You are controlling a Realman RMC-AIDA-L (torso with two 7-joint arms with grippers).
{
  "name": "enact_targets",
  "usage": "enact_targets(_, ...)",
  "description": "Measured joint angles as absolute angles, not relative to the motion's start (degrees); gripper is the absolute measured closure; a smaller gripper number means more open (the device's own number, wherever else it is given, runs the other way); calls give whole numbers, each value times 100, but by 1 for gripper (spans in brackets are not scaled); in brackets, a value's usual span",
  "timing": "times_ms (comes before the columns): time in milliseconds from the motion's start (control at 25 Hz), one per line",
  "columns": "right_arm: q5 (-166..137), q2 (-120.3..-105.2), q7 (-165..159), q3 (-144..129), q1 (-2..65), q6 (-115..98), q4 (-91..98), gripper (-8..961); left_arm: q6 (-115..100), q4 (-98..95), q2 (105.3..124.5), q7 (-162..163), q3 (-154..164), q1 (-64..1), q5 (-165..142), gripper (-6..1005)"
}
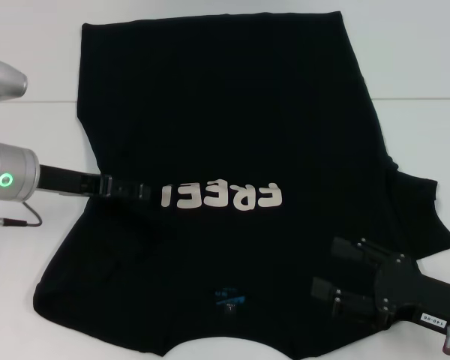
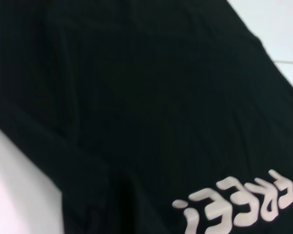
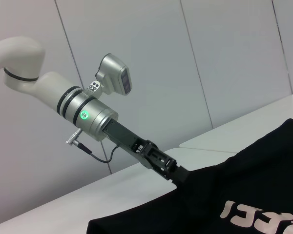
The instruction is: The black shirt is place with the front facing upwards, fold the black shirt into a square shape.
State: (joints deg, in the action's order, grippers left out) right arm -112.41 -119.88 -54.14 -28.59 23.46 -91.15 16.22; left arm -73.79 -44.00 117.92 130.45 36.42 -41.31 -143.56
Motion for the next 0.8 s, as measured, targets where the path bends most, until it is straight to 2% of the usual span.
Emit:
enact_targets(240, -11241, -11988, -5385, -2848, 2340, -9114, 1620, 53, -7401, -4291, 11800, 12804, 3684, -4160, -13747, 121)
enact_targets(520, -11241, -11988, -5343, -2847, 2289, -9114, 1599, 53, -7310, -3631, 11830, 12314, 3682, -4487, -13346, 122)
enact_targets(800, -11241, -11982, -5242, -2847, 2275, -9120, 1553, 53, -7471, -3512, 11945, 12127, 3661, -4600, -13088, 122)
